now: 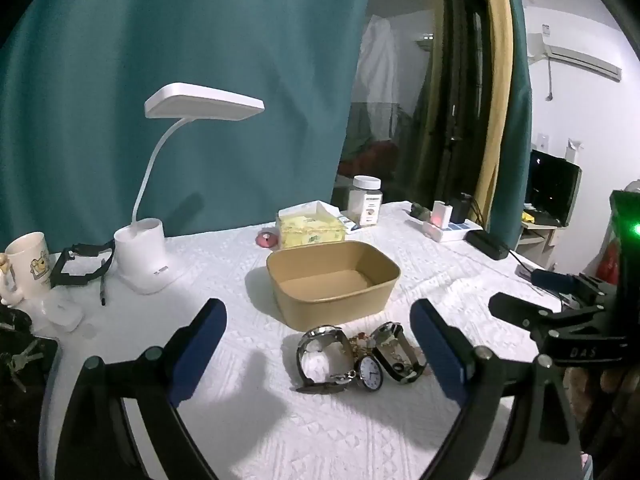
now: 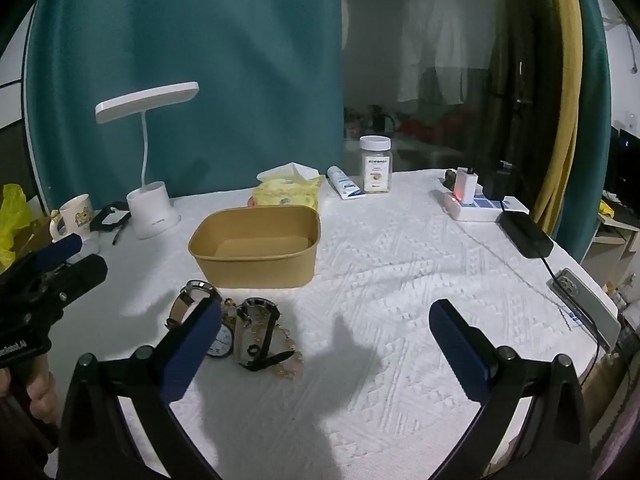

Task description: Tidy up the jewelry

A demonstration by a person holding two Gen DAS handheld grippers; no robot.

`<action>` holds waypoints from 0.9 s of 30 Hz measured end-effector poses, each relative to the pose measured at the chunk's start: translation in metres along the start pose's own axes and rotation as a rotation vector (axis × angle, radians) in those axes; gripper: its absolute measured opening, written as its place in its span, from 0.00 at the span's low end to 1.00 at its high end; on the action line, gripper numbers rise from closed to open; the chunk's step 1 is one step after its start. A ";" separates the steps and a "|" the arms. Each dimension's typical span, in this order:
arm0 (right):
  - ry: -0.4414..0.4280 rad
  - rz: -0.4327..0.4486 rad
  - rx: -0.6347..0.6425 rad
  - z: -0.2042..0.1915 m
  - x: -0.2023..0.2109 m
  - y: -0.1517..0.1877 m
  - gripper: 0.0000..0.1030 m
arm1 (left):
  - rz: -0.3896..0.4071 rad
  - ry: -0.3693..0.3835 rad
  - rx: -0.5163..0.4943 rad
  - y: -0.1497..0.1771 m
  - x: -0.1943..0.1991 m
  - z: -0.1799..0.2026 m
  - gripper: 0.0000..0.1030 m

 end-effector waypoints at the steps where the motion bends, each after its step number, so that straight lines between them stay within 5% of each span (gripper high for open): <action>1: -0.002 0.001 -0.001 0.000 0.000 0.000 1.00 | -0.002 0.001 0.001 -0.001 -0.001 0.000 0.90; 27: -0.005 0.014 -0.001 -0.003 0.001 -0.004 1.00 | 0.010 0.012 -0.008 -0.003 0.004 0.005 0.90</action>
Point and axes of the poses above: each gripper's, at about its wrist camera, not at the fingertips, and x roughly against the way its jaws point, z to its right, y to its underside, the point moved 8 cm from there along -x, roughly the way its jaws point, and after that the axes turned 2 degrees about -y, right-handed, at the moved point
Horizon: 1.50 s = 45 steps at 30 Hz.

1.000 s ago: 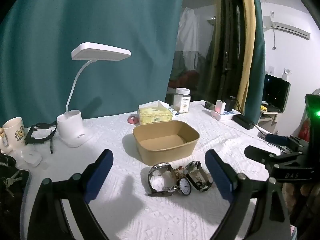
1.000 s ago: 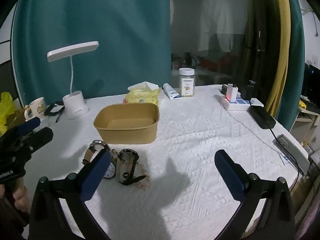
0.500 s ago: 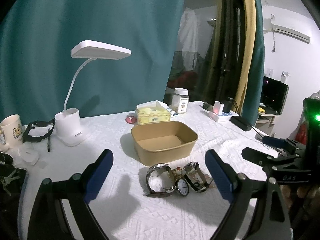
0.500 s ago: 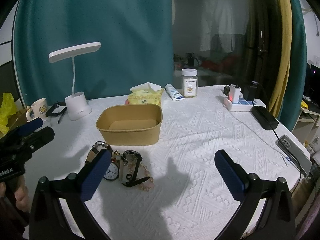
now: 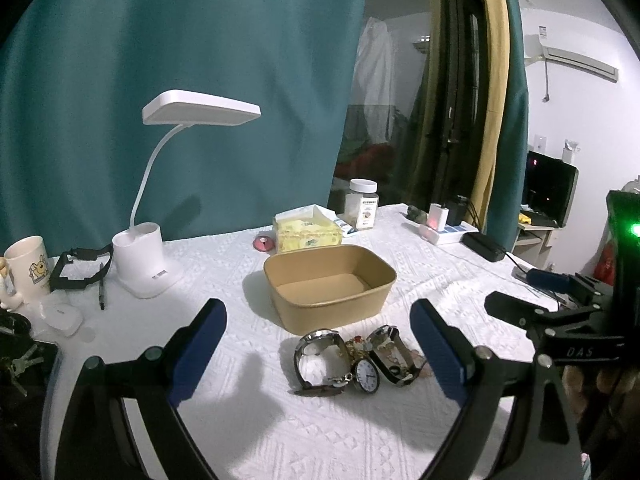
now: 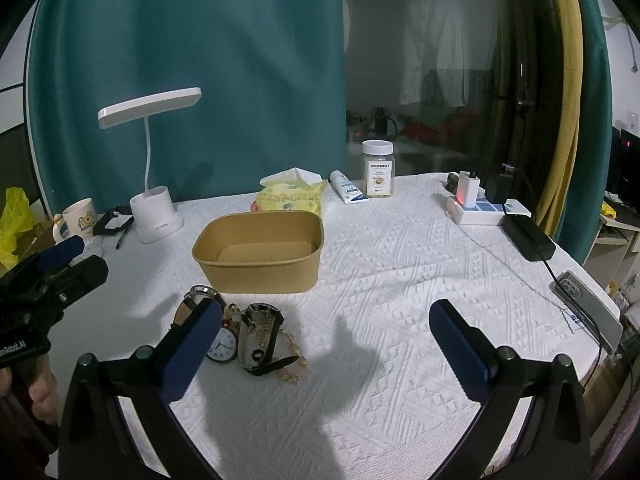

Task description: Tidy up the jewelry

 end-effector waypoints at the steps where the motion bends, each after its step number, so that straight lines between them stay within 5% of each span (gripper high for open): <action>1: 0.000 0.001 0.000 0.000 0.000 0.000 1.00 | 0.001 -0.001 -0.001 0.000 0.001 0.001 0.90; 45: 0.005 0.007 -0.002 0.002 0.004 0.000 1.00 | -0.004 0.004 0.016 0.000 0.000 -0.008 0.90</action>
Point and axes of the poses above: each gripper's, at about its wrist camera, not at the fingertips, and x roughly against the way its jaws point, z to its right, y to its underside, the point moved 8 cm from there along -x, roughly the way its jaws point, and after that the axes turned 2 degrees about -y, right-handed, at the moved point
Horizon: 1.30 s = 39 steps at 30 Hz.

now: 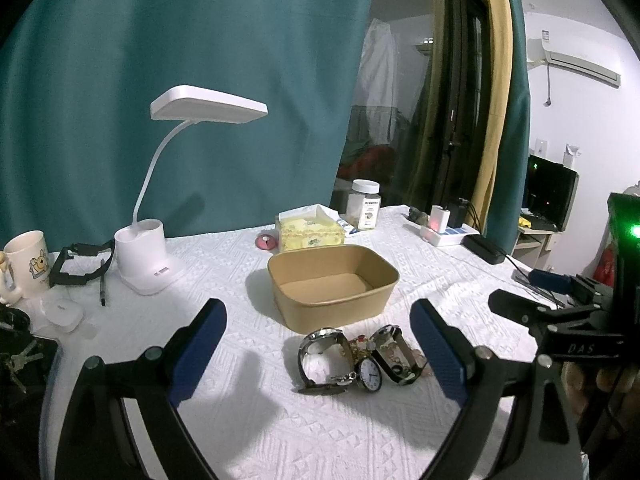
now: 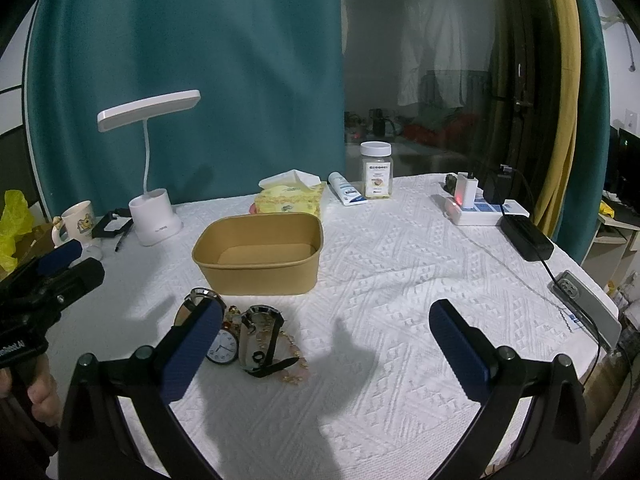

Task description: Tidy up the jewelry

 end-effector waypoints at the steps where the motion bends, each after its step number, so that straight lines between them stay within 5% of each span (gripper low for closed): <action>1: 0.003 -0.001 0.001 0.001 0.000 0.000 1.00 | -0.003 -0.002 0.002 0.000 -0.001 -0.001 0.90; 17: -0.051 -0.142 0.051 -0.023 -0.062 0.019 0.99 | -0.078 -0.034 0.086 0.023 -0.034 -0.044 0.90; 23: -0.056 -0.230 0.101 -0.040 -0.104 0.033 0.91 | -0.105 -0.044 0.135 0.028 -0.048 -0.063 0.90; 34: -0.102 -0.350 0.170 -0.064 -0.140 0.050 0.51 | -0.161 -0.037 0.155 0.037 -0.069 -0.070 0.90; 39: -0.149 -0.335 0.172 -0.067 -0.137 0.047 0.37 | -0.198 -0.018 0.130 0.041 -0.079 -0.057 0.90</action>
Point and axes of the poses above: each gripper's, at about its wrist camera, not at the fingertips, and x roughly against the way its jaws point, z to its right, y to its underside, the point moved 8 cm from there along -x, roughly the way its jaws point, and after that the axes turned 2 degrees about -y, right-handed, at the moved point
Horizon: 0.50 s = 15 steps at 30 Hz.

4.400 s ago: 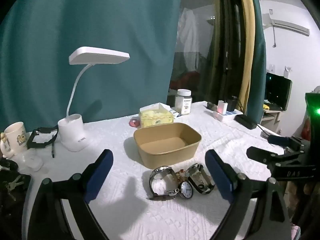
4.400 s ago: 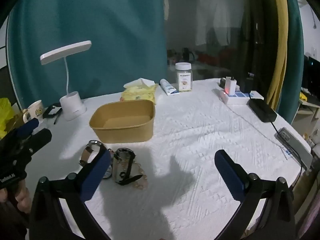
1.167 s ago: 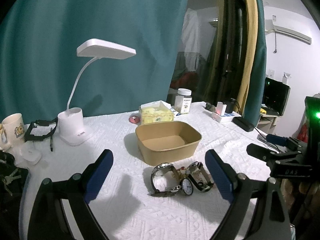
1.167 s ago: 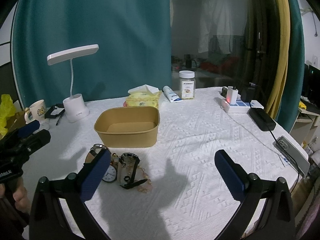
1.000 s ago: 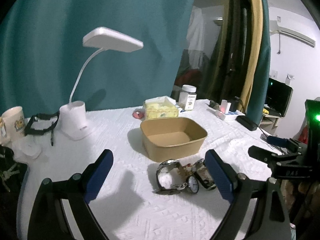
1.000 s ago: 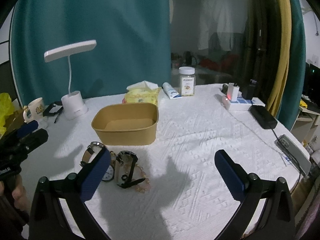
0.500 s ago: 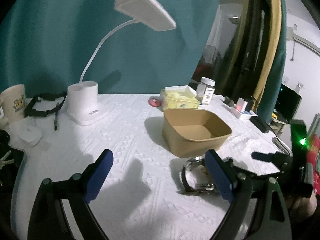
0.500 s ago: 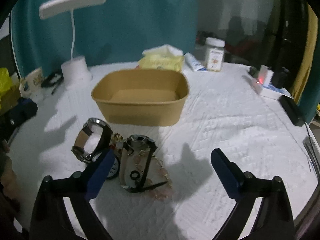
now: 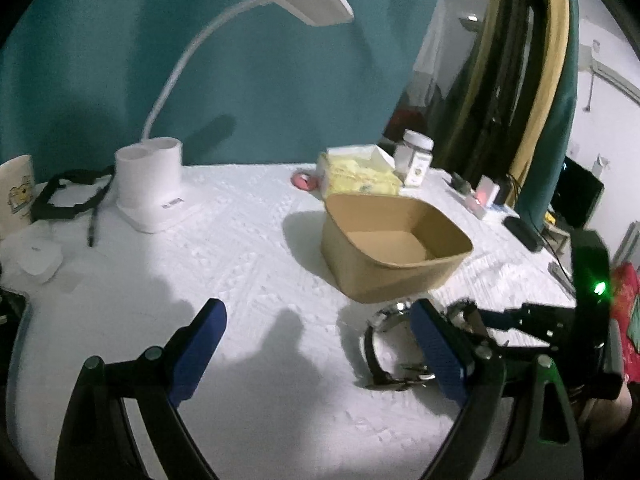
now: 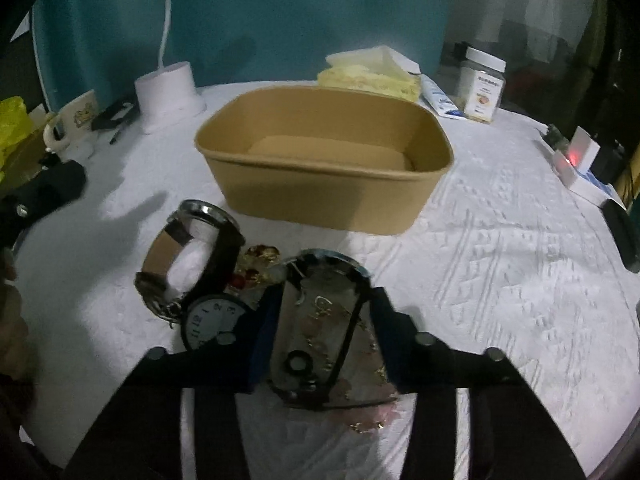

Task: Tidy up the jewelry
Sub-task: 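Grasp the silver wristwatch with the right gripper while the left gripper grasps the leather-strap watch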

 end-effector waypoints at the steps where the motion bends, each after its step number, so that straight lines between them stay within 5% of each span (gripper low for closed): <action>1: -0.006 0.010 0.000 0.000 0.002 -0.001 0.36 | -0.007 0.002 -0.007 0.001 -0.002 0.004 0.90; 15: -0.053 0.116 -0.100 0.054 0.041 0.002 0.36 | -0.163 0.011 -0.104 0.015 -0.052 0.059 0.90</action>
Point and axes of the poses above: each gripper's, at about its wrist camera, not at the fingertips, and x roughly against the way its jaws point, z to its right, y to its underside, the point moved 8 cm from there along -x, roughly the way its jaws point, and after that the axes turned 2 degrees about -y, right-handed, at the moved point
